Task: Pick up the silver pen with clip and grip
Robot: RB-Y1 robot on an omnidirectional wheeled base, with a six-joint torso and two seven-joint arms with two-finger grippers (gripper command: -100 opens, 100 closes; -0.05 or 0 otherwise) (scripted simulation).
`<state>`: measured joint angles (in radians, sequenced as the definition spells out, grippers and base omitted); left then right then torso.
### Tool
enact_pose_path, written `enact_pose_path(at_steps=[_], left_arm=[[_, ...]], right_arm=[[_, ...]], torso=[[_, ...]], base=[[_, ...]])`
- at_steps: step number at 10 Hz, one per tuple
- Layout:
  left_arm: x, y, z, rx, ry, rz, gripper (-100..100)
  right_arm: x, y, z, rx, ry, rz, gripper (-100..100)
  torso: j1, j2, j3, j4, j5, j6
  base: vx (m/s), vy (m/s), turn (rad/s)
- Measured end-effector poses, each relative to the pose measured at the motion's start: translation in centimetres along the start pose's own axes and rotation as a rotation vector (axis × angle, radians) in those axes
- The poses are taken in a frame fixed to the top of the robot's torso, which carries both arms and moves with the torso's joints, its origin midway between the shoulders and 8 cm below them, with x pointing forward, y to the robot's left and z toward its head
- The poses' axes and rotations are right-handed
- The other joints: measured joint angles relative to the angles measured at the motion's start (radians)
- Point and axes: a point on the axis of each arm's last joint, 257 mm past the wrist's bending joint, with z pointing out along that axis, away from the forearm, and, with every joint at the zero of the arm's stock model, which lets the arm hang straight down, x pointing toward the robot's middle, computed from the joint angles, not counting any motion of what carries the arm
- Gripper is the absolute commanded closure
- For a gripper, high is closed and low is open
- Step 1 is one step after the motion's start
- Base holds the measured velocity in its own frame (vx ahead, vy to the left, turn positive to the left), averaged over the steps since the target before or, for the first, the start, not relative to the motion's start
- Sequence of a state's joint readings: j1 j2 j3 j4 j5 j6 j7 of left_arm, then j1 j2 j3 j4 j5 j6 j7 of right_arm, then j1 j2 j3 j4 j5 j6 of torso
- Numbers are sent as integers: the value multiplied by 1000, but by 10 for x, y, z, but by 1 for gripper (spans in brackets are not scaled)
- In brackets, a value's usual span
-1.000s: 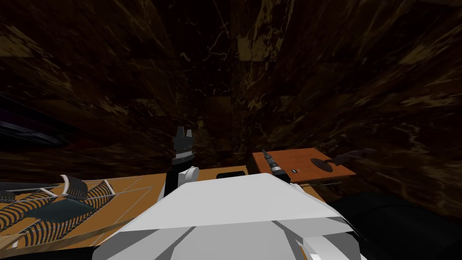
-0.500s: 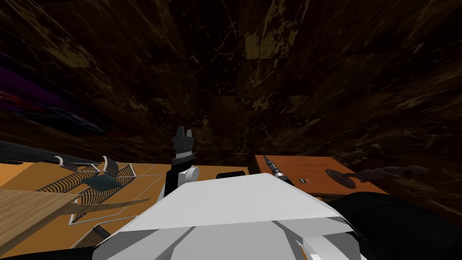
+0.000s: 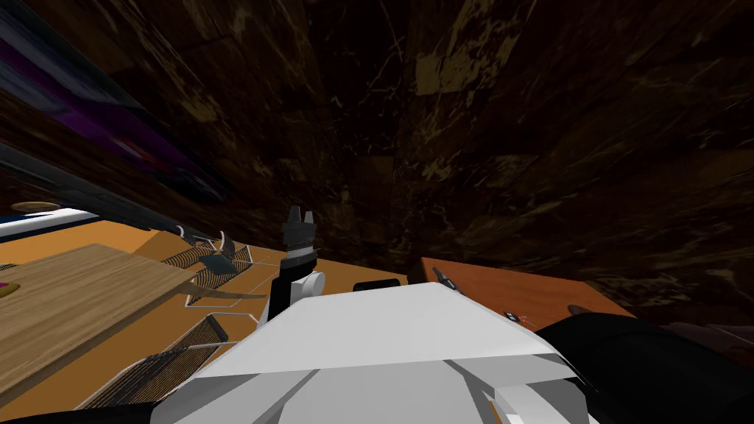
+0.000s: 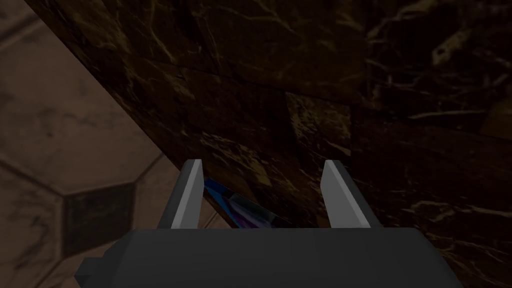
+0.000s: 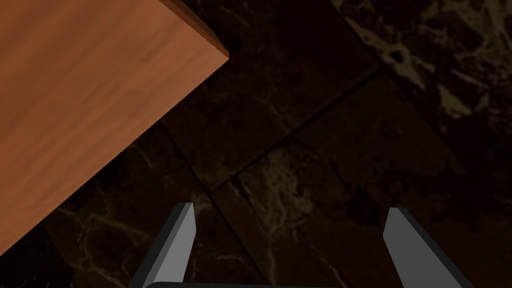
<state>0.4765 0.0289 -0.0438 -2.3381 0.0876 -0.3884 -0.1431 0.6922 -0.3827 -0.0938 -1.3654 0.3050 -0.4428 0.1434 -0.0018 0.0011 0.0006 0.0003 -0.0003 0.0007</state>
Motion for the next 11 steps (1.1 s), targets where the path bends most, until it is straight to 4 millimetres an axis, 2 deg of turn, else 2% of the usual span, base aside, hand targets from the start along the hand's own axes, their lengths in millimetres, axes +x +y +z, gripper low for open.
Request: enact_pose_path(at_steps=[5,8,9,11], left_arm=[[0,0,0,0,0,0,0],[0,0,0,0,0,0,0],[0,0,0,0,0,0,0],[0,0,0,0,0,0,0]], right_arm=[[40,-69,-31,153,124,-93,-100],[62,-116,-60,253,214,-159,-100],[69,-128,-74,287,248,-185,-100],[75,-141,-82,316,269,-199,-100]], torso=[[-1,1,0,0,0,1],[-2,1,1,0,0,0],[-1,1,1,0,0,0],[1,-1,-1,0,0,1]], base=[[-47,-34,185],[-62,-42,296],[-50,-19,81],[-24,2,68]])
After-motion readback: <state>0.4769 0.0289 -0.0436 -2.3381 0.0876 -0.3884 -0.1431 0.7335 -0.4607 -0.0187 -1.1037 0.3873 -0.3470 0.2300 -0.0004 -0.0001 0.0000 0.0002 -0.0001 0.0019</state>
